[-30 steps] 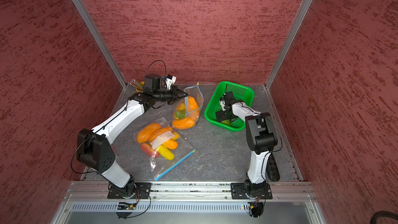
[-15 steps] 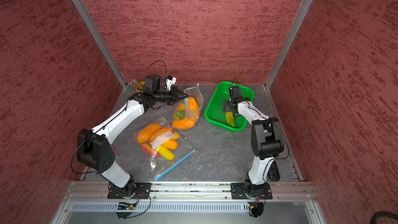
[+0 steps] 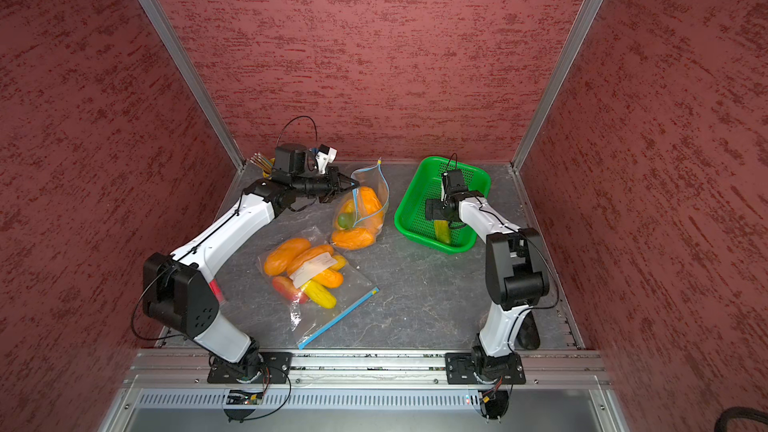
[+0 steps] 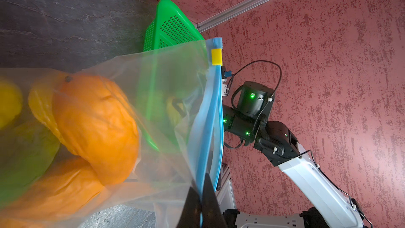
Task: Place the mango in a zip-top bag and seal the zipper
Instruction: Pick up the mango from the basket, then place the mango in the zipper food storage bag.
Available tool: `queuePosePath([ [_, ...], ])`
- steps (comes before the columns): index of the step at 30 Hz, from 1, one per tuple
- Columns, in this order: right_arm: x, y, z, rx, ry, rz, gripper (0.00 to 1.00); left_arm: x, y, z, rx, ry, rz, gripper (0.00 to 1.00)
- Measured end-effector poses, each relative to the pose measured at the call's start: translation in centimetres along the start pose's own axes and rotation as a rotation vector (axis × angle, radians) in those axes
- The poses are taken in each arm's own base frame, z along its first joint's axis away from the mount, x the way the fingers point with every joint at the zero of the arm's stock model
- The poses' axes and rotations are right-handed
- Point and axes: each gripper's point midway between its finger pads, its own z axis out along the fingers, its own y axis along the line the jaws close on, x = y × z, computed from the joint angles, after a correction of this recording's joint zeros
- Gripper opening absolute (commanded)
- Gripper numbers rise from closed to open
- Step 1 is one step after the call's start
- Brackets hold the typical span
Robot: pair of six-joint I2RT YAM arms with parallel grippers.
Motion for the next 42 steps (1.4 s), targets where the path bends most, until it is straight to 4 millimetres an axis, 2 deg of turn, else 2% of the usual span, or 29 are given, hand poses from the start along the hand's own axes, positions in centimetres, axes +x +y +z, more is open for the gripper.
queuePosePath([
  [7,2.6,-0.9,2.4,0.048,0.094,0.027,0.76,0.3,0.5,0.1,-0.006,0.006,-0.008,0.02],
  [11,3.5,-1.2,3.1,0.060,0.121,0.032,0.58,0.3,0.5,0.1,-0.006,0.005,-0.008,0.02],
  [15,4.0,-1.1,3.2,0.060,0.129,0.029,0.39,0.3,0.5,0.1,-0.006,0.005,-0.012,0.02],
  [19,3.3,-0.7,2.2,0.040,0.096,0.033,0.28,0.4,0.4,0.1,-0.005,0.006,-0.013,0.02],
  [22,1.2,0.2,0.1,-0.003,0.010,0.046,0.21,0.6,0.3,-0.4,-0.008,-0.001,-0.012,0.02],
  [24,-0.9,1.1,-1.9,-0.045,-0.076,0.058,0.18,0.9,0.2,-0.7,-0.011,-0.006,-0.012,0.02],
  [29,-6.3,4.0,-8.9,-0.210,-0.337,0.083,0.11,1.1,-0.4,-1.7,-0.009,-0.023,-0.020,0.02],
  [32,-8.8,5.9,-12.7,-0.312,-0.468,0.081,0.10,1.1,-0.5,-2.3,-0.016,-0.040,-0.024,0.02],
  [36,-10.4,9.3,-16.2,-0.439,-0.574,0.056,0.09,1.3,-0.5,-3.0,-0.025,-0.052,-0.041,0.02],
  [42,-10.3,15.1,-19.2,-0.593,-0.618,-0.009,0.08,1.0,-0.2,-3.6,-0.035,-0.079,-0.066,0.02],
])
